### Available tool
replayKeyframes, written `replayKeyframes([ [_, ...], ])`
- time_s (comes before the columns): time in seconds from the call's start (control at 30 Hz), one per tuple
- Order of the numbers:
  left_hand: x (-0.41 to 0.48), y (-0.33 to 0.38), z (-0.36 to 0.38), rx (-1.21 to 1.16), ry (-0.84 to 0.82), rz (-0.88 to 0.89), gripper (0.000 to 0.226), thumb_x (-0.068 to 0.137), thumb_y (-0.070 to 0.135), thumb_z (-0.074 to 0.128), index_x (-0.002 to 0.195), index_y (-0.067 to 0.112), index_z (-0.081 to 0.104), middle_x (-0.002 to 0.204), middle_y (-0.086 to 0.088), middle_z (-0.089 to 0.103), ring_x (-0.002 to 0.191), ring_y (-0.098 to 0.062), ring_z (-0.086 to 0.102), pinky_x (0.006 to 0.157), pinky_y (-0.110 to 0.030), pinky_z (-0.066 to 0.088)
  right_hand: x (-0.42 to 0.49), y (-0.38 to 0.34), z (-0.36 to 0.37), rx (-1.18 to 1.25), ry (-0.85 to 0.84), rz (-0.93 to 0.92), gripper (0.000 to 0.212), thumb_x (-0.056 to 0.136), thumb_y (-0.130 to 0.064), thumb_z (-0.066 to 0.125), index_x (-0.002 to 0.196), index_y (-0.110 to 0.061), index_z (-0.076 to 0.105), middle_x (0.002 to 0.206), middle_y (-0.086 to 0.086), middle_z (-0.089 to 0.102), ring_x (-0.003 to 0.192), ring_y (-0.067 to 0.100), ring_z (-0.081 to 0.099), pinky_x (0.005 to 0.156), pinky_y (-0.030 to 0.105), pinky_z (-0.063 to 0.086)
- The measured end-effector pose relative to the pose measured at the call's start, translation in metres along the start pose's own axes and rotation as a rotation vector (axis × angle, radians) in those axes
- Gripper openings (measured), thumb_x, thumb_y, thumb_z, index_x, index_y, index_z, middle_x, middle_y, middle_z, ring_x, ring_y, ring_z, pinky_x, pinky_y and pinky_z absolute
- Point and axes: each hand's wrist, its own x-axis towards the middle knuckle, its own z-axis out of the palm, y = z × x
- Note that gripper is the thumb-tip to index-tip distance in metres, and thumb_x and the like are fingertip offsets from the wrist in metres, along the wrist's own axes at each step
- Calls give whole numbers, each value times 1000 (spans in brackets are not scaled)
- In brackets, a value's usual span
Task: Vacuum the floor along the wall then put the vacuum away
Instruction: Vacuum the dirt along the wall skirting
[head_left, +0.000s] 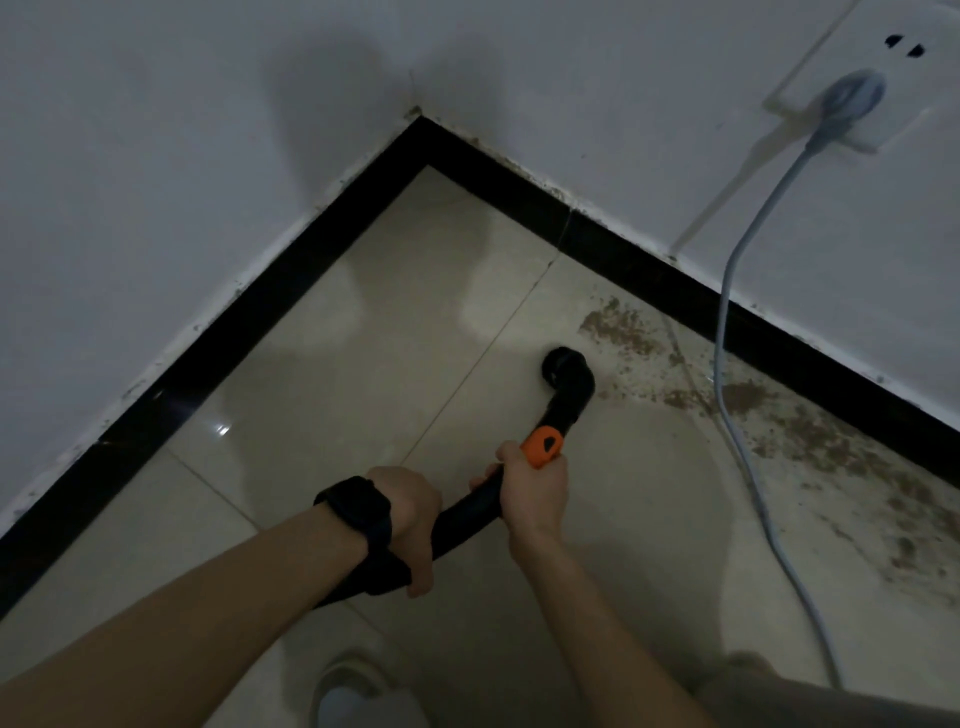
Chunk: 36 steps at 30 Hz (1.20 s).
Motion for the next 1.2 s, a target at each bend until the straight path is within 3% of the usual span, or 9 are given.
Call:
replayKeyframes([
  [0.3, -6, 6, 1, 160, -37, -5, 61, 71, 55, 81, 115, 15, 65, 91, -3, 62, 81, -21, 60, 74, -31, 54, -19, 17, -8, 80, 52, 24, 22, 87, -7, 63, 106, -3, 53, 68, 12, 67, 57, 30, 72, 60, 38, 59],
  [0.4, 1, 5, 6, 137, -56, -34, 60, 70, 54, 82, 113, 14, 66, 90, -2, 63, 81, -21, 61, 78, -33, 57, -16, 22, -3, 70, 22, 40, 20, 87, -7, 62, 104, -5, 52, 68, 13, 66, 57, 30, 71, 62, 42, 62],
  [0.53, 3, -8, 1, 79, -57, -51, 62, 73, 51, 80, 121, 14, 65, 96, -2, 63, 84, -20, 61, 71, -30, 52, -7, 17, 12, 57, 19, 48, 22, 87, -12, 63, 105, -8, 50, 78, 15, 69, 59, 29, 73, 65, 45, 64],
  [0.7, 13, -26, 1, -77, 107, -48, 59, 75, 50, 78, 124, 21, 63, 110, -3, 69, 97, -21, 67, 75, -30, 56, 15, 2, 31, 0, 84, 6, 35, 77, -34, 65, 102, -21, 45, 95, 14, 71, 75, 33, 74, 73, 49, 64],
  [0.8, 23, -29, 5, -176, 257, -12, 57, 78, 50, 74, 127, 25, 58, 112, -1, 67, 96, -20, 66, 78, -31, 57, 30, -12, 29, -9, 112, -1, 46, 77, -37, 64, 113, -15, 46, 96, 12, 69, 77, 33, 73, 72, 48, 64],
  [0.9, 31, -24, 9, -228, 350, 8, 55, 82, 50, 70, 127, 24, 53, 113, -1, 65, 95, -19, 64, 74, -30, 55, 43, -21, 26, -13, 134, -16, 41, 76, -37, 64, 107, -18, 45, 94, 12, 69, 76, 35, 73, 73, 50, 63],
  [1.07, 41, -17, 0, -264, 438, 7, 53, 83, 47, 67, 125, 21, 48, 116, -2, 63, 98, -22, 63, 73, -30, 51, 61, -37, 29, -62, 150, -55, 56, 66, -45, 59, 113, -17, 45, 96, 12, 69, 80, 35, 72, 74, 50, 63],
  [1.2, 44, -17, -12, -270, 493, 0, 52, 83, 47, 67, 123, 19, 47, 115, -3, 62, 99, -23, 63, 77, -32, 53, 69, -56, 29, -53, 155, -78, 52, 70, -43, 62, 112, -15, 48, 98, 13, 69, 76, 31, 72, 74, 49, 63],
])
